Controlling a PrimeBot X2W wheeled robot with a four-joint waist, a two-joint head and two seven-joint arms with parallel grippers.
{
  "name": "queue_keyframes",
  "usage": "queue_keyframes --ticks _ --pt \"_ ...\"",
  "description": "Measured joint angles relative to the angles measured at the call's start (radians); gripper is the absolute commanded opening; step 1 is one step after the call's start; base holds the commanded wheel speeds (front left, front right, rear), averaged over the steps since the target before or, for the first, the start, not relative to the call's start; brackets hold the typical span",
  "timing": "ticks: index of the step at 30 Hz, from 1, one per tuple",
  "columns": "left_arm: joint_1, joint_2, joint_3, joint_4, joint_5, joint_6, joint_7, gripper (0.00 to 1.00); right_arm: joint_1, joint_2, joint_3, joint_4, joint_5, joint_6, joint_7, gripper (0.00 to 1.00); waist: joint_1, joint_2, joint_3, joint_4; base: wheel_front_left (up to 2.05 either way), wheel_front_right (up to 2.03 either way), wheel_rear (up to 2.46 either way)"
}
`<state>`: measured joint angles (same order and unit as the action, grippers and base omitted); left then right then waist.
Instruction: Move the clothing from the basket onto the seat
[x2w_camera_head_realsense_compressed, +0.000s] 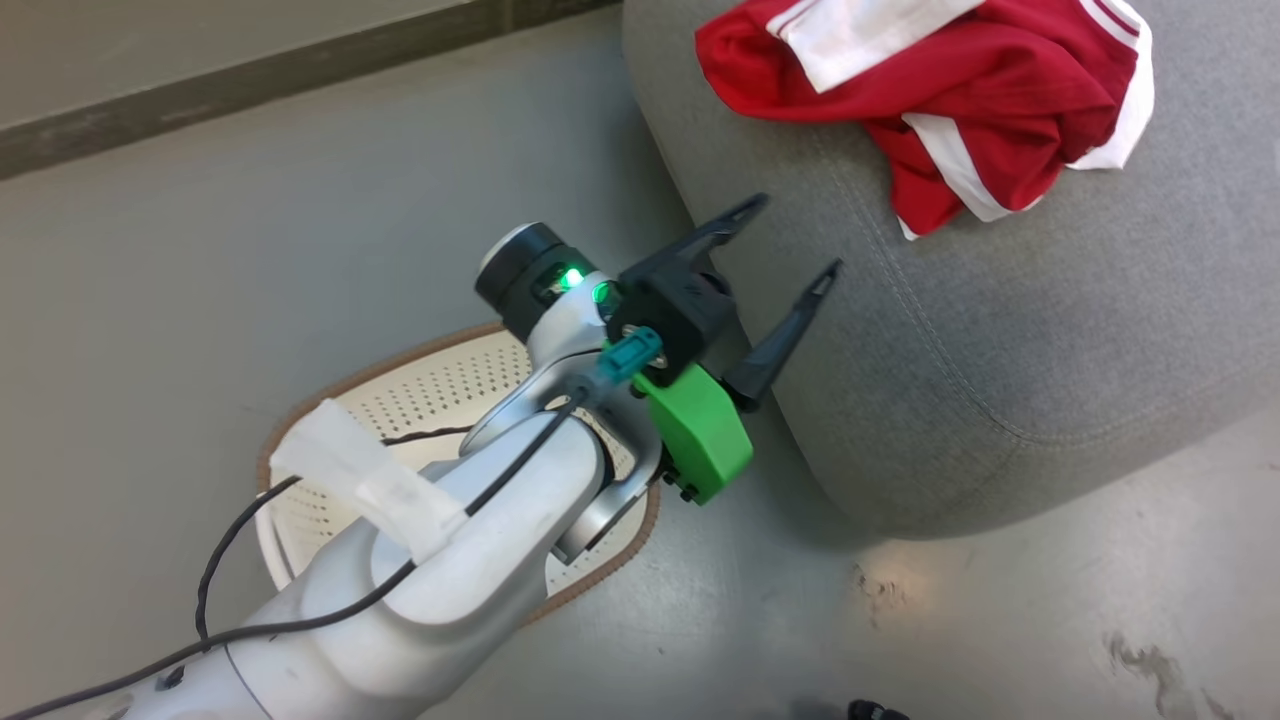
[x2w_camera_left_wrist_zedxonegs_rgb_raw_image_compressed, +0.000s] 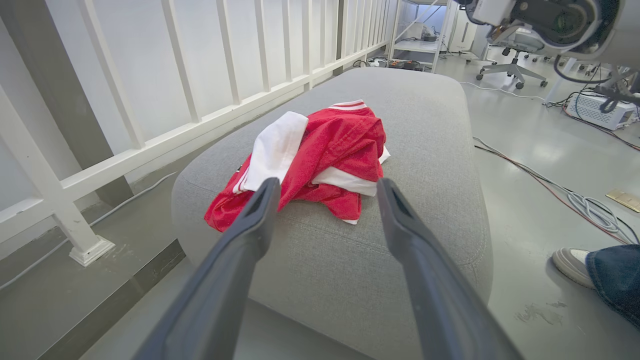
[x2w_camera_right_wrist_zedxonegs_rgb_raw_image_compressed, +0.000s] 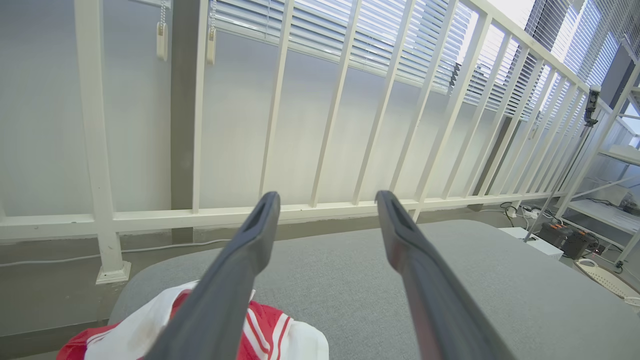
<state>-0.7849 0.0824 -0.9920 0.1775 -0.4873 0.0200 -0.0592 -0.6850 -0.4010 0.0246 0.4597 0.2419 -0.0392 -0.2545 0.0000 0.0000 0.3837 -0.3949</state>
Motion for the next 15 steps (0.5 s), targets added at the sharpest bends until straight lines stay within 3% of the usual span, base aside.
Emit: queue_keyframes --ticks 15 --pt "0.124 0.041 0.150 0.077 -0.064 0.070 -0.119 1.00 0.098 0.035 0.032 -0.142 -0.018 0.039 0.000 1.00 0.0000 -0.0001 -0.112 0.147 0.00 0.00 0.00"
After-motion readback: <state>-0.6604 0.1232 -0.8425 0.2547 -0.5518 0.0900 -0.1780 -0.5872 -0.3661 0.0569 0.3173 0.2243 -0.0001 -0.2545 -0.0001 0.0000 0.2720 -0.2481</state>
